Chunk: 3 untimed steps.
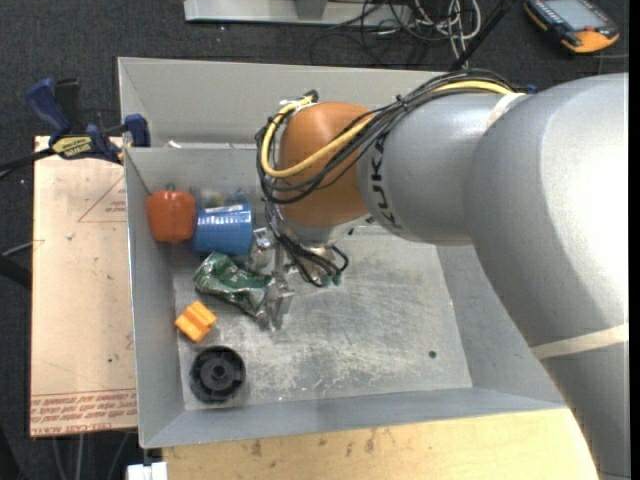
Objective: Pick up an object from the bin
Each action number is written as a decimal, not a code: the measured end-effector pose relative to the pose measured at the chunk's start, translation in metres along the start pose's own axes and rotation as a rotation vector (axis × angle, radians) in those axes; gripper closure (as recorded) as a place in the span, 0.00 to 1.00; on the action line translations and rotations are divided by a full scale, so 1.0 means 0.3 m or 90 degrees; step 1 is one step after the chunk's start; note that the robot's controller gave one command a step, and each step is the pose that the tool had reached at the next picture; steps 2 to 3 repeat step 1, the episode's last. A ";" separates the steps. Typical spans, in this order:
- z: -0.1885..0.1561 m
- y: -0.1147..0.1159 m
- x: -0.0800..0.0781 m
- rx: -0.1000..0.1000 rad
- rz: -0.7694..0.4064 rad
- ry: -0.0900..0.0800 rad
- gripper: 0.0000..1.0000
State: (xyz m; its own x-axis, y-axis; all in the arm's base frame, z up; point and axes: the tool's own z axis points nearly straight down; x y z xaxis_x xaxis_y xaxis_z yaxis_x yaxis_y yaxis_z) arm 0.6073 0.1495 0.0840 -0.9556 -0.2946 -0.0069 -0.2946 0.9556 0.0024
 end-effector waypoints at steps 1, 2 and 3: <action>-0.417 -0.027 -0.009 0.001 -0.004 0.002 1.00; -0.417 -0.027 -0.009 0.001 -0.004 0.002 1.00; -0.417 -0.027 -0.009 0.001 -0.004 0.002 1.00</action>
Offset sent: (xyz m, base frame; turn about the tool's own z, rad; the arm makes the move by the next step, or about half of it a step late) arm 0.0000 0.0000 0.0000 0.0000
